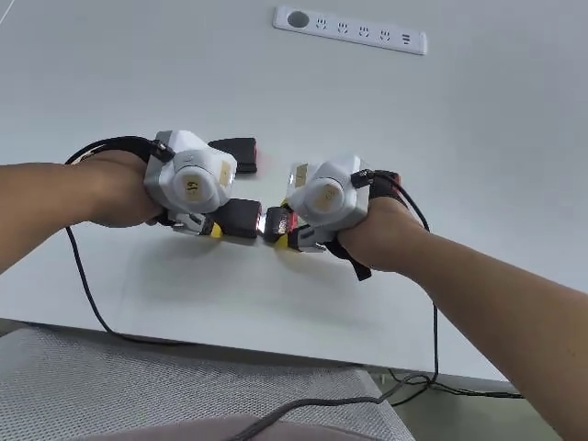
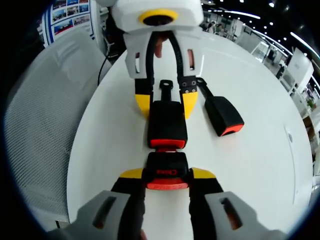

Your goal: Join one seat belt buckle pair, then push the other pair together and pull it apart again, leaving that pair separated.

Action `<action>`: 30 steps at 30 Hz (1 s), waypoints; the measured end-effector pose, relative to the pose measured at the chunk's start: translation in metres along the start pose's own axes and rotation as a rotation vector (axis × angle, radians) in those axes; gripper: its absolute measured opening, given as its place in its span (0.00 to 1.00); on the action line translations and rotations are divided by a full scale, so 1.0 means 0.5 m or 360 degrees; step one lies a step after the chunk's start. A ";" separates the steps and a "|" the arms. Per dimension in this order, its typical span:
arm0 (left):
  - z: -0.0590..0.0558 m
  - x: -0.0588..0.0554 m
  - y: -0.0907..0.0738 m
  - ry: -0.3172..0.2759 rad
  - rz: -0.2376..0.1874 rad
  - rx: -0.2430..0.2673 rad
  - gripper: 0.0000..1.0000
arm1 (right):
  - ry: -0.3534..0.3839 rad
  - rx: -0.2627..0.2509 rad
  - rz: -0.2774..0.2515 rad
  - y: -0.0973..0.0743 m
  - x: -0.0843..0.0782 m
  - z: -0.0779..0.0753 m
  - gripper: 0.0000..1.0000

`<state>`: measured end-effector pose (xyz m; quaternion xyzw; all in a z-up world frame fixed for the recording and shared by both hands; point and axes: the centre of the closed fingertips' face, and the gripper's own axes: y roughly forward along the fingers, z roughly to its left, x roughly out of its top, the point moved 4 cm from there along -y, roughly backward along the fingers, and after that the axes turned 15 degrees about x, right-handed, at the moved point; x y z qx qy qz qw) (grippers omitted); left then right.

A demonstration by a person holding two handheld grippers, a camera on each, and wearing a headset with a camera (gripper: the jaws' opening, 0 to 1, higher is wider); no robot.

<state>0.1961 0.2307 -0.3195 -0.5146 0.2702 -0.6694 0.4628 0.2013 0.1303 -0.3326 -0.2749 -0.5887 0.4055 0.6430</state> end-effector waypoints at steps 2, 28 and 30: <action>0.002 -0.002 0.003 -0.0022 0.0008 -0.0001 0.30 | -0.0005 0.0001 0.0001 -0.001 -0.002 -0.002 0.32; 0.015 -0.023 0.036 -0.0014 0.0022 0.0001 0.30 | 0.0067 0.0018 0.0006 -0.001 -0.009 -0.009 0.32; 0.014 -0.022 0.035 -0.0011 0.0025 0.0003 0.31 | 0.0078 0.0023 0.0005 0.000 -0.010 -0.009 0.32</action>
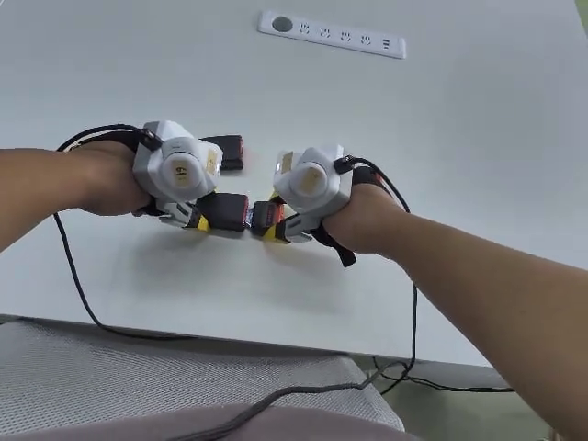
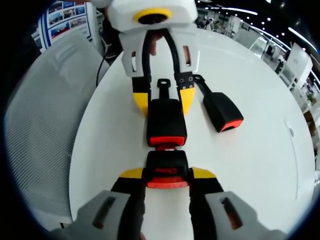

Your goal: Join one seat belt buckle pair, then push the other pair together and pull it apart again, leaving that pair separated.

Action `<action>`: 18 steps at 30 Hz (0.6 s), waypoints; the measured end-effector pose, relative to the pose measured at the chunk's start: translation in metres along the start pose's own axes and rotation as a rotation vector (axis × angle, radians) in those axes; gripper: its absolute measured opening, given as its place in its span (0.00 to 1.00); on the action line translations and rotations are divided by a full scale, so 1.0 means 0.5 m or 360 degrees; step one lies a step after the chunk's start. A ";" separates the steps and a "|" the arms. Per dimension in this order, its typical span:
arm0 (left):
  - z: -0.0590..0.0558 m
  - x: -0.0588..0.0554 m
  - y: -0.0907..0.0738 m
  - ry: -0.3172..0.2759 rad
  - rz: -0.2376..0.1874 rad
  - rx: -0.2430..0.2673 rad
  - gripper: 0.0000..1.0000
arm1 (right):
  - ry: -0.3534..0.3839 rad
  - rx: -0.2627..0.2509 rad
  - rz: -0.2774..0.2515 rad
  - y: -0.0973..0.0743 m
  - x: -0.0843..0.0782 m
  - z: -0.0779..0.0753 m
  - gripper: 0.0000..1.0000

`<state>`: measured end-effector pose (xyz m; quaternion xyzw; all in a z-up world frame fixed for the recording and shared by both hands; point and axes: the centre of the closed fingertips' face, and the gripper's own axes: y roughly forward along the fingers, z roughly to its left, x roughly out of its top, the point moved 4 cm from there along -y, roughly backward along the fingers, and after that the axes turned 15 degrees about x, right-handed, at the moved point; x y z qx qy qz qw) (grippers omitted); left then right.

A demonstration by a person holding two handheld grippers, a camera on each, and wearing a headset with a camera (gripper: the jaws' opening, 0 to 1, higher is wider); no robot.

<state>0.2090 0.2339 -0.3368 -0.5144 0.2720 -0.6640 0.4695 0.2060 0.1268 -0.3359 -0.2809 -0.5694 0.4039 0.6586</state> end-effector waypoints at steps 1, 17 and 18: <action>0.000 0.000 0.000 0.0001 0.0001 0.0001 0.31 | 0.0001 0.0001 0.0000 0.000 0.000 0.000 0.32; -0.018 0.028 -0.039 -0.0047 0.0071 0.0005 0.32 | 0.0029 0.0017 0.0009 0.003 0.005 0.000 0.34; -0.018 0.030 -0.040 -0.0037 0.0074 0.0002 0.33 | 0.0029 0.0020 0.0012 0.003 0.005 0.001 0.35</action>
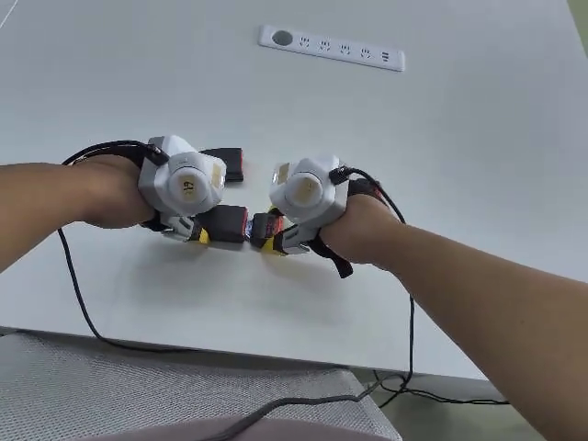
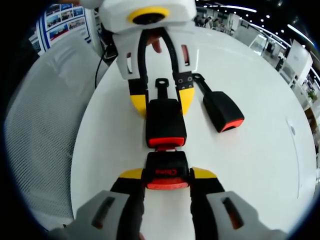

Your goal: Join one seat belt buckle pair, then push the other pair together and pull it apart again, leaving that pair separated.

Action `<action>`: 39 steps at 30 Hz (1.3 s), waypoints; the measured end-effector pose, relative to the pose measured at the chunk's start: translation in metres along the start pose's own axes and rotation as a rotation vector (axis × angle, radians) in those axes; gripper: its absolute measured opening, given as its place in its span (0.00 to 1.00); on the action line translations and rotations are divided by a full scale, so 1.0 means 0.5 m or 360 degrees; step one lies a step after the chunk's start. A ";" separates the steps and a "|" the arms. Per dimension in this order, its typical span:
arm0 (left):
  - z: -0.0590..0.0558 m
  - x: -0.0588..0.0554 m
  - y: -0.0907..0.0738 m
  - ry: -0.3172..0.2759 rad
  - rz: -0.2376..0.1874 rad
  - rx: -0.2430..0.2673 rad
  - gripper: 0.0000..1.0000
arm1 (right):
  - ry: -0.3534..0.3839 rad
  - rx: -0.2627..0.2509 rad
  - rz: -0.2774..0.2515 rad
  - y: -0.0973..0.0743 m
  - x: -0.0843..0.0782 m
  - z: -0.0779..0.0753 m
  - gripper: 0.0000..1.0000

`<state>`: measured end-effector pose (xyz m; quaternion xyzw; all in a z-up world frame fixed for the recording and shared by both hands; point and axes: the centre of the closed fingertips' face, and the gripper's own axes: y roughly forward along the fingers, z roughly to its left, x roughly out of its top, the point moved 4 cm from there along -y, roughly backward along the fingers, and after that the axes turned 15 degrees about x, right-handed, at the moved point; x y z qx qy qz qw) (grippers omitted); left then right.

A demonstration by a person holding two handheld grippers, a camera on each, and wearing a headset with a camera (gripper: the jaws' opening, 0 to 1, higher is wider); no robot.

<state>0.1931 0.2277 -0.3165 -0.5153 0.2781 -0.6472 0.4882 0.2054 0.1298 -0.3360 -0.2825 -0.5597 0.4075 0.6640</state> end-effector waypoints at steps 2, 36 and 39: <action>-0.002 0.001 -0.003 0.0010 0.0019 0.0007 0.33 | -0.0006 -0.0010 0.0008 -0.002 0.001 -0.002 0.35; 0.198 -0.004 0.008 -0.0032 -0.0013 0.0221 0.34 | 0.0120 -0.0259 -0.0029 -0.188 -0.129 -0.098 0.34; 0.211 -0.015 0.019 -0.0058 0.0017 0.0230 0.34 | 0.0149 -0.0282 -0.0018 -0.209 -0.157 -0.109 0.34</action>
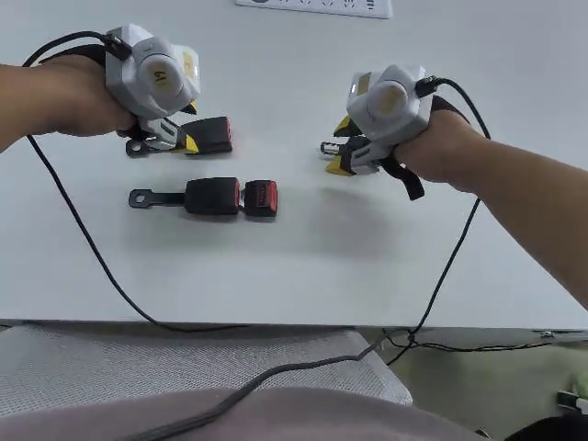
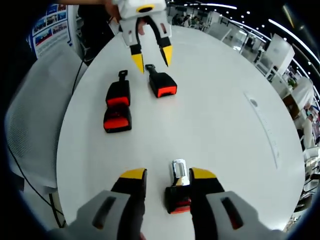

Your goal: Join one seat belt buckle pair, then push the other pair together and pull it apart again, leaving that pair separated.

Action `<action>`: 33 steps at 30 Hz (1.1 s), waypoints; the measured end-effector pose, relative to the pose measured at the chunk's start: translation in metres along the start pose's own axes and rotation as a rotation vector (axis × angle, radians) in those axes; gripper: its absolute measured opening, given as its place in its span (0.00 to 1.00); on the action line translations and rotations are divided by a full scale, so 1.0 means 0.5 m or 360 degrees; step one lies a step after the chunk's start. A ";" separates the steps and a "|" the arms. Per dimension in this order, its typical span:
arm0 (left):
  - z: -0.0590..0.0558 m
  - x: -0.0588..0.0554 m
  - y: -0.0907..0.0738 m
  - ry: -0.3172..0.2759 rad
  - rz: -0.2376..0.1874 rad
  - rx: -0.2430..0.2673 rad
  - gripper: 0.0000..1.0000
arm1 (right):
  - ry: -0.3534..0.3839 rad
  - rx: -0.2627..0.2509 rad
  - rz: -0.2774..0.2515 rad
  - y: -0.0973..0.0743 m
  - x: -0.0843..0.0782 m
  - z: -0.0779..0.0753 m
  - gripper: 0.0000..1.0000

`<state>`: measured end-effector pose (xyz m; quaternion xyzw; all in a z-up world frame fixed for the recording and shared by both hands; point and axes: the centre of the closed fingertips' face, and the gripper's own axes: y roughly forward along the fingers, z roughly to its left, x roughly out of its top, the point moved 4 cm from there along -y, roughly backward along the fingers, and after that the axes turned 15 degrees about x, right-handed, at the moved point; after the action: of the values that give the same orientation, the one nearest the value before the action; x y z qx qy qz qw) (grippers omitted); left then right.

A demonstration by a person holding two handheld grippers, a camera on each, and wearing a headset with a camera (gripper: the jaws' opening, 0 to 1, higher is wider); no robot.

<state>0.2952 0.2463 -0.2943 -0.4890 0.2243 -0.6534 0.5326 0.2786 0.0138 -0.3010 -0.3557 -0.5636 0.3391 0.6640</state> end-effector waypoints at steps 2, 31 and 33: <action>0.003 -0.004 0.006 -0.0006 0.0005 -0.0008 0.33 | 0.0021 -0.0006 0.0004 -0.009 -0.017 -0.008 0.34; -0.015 -0.011 0.043 0.0045 0.0030 -0.0205 0.31 | 0.0009 0.0139 0.0142 0.011 -0.096 -0.022 0.34; -0.011 -0.014 0.051 0.0059 0.0030 -0.0211 0.31 | -0.0011 0.0152 0.0152 0.011 -0.096 -0.022 0.33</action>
<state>0.3020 0.2431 -0.3202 -0.5088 0.2815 -0.6410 0.5009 0.2826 -0.0251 -0.3311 -0.3489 -0.5315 0.3980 0.6613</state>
